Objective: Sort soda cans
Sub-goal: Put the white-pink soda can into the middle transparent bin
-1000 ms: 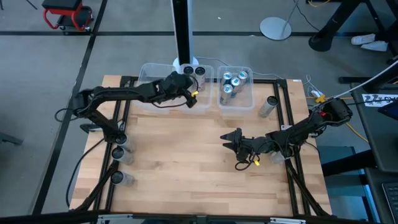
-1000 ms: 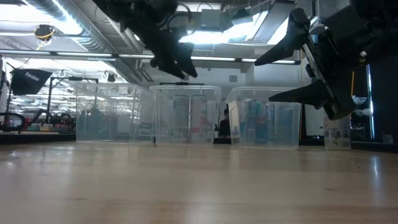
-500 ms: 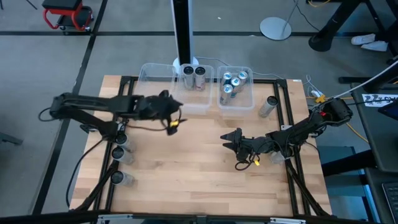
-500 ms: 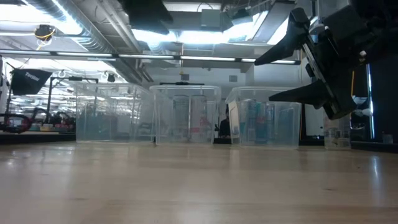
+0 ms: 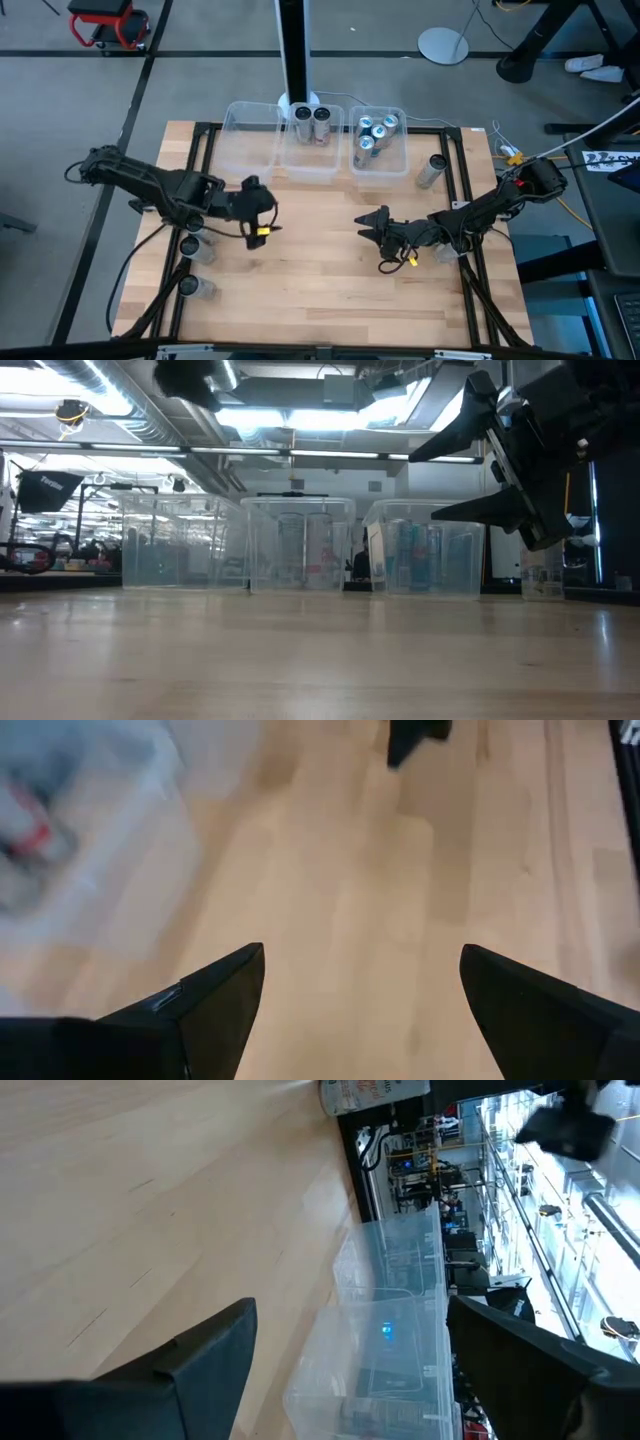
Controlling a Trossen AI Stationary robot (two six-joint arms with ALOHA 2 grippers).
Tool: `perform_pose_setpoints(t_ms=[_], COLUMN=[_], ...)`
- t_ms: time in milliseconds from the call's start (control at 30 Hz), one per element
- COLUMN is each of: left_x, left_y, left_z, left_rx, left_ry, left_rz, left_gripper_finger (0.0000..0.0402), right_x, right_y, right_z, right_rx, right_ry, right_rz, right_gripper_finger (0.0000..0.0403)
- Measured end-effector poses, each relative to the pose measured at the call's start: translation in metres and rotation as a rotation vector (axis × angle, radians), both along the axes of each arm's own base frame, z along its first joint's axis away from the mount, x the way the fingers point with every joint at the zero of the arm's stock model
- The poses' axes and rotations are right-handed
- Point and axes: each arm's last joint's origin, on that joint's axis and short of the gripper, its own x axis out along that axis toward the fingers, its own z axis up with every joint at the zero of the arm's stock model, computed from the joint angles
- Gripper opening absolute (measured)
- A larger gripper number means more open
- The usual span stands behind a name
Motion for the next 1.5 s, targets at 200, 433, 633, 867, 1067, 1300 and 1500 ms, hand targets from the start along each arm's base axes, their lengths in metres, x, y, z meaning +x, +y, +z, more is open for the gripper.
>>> perform_pose_setpoints(t_ms=[200, 433, 633, 867, 1067, 1300, 1500], left_x=[-0.015, -0.038, -0.043, -0.014, 0.011, 0.016, 0.0], left_y=[-0.016, -0.027, -0.036, -0.05, -0.072, -0.103, -0.127], left_z=[-0.008, -0.018, -0.019, 0.004, 0.016, 0.005, 0.02], left_rx=[-0.112, -0.221, -0.346, -0.291, -0.155, -0.142, -0.229], left_ry=[0.095, 0.283, 0.336, 0.074, 0.026, 0.374, 0.516], left_rz=[0.087, 0.201, 0.218, -0.03, -0.185, -0.047, 0.109], left_gripper_finger=[0.0324, 0.0324, 0.0324, 0.0324, 0.0324, 0.0324, 0.0324], right_x=[0.0, 0.0, 0.0, 0.0, 0.0, 0.003, 0.008], right_y=[0.0, 0.0, -0.001, -0.001, -0.001, 0.002, 0.004], right_z=[0.0, 0.0, 0.001, 0.001, 0.001, -0.005, -0.01], right_rx=[0.0, -0.003, -0.003, -0.011, -0.008, 0.053, 0.068], right_ry=[0.0, -0.001, -0.007, -0.007, -0.011, -0.004, -0.038], right_rz=[0.0, -0.001, -0.011, -0.009, -0.009, 0.003, 0.005], right_gripper_finger=[0.0326, 0.0326, 0.0326, 0.0326, 0.0326, 0.0326, 0.0326])
